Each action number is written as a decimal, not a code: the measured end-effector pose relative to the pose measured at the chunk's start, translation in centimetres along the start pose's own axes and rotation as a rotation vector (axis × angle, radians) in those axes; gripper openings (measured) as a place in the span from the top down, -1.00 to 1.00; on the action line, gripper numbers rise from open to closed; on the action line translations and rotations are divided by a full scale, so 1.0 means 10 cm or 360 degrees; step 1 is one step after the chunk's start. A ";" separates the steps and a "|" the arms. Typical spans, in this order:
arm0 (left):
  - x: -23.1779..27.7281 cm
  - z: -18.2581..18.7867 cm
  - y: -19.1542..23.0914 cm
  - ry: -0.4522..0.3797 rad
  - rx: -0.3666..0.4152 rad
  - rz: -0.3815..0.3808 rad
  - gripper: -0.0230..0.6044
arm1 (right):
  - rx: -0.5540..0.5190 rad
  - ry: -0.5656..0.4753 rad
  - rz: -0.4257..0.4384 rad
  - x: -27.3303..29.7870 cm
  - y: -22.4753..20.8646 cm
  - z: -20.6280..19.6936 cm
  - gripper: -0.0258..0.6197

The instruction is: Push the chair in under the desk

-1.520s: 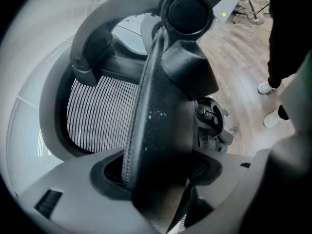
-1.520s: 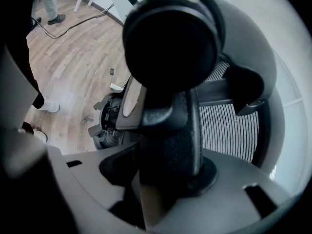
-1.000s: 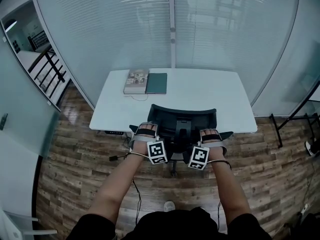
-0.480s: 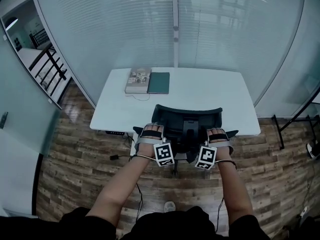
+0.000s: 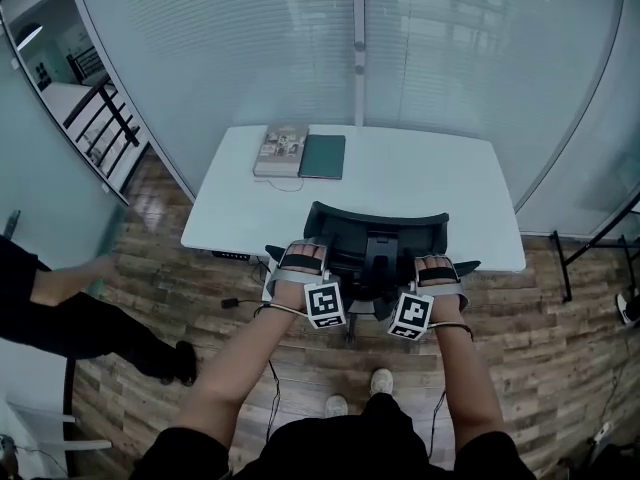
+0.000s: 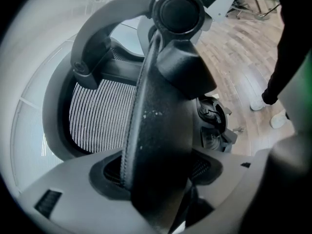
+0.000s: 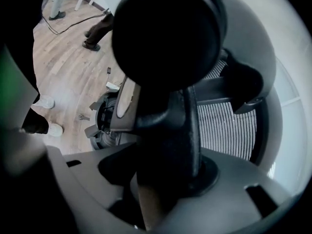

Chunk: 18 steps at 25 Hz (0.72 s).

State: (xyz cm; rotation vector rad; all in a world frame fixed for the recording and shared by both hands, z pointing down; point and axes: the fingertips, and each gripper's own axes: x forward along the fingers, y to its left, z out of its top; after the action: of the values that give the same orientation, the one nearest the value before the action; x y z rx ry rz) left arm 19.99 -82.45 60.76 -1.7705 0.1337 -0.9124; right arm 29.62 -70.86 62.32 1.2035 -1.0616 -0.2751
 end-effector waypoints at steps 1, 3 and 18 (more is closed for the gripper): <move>0.01 -0.01 0.01 0.0000 0.0001 0.0003 -0.12 | -0.0001 0.0001 -0.0001 0.01 0.00 0.00 0.22; 0.02 0.00 0.02 0.0000 0.0000 0.0014 -0.12 | -0.0009 0.0001 -0.0003 0.02 -0.02 0.00 0.23; -0.41 0.01 0.00 0.0010 -0.0166 0.0090 -0.22 | 0.0325 -0.0172 -0.0020 -0.53 -0.16 0.11 0.04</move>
State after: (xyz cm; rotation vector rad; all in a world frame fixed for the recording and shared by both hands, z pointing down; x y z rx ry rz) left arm 17.18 -80.36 58.68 -1.8506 0.2379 -0.8844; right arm 26.52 -68.59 58.20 1.3909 -1.1983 -0.2482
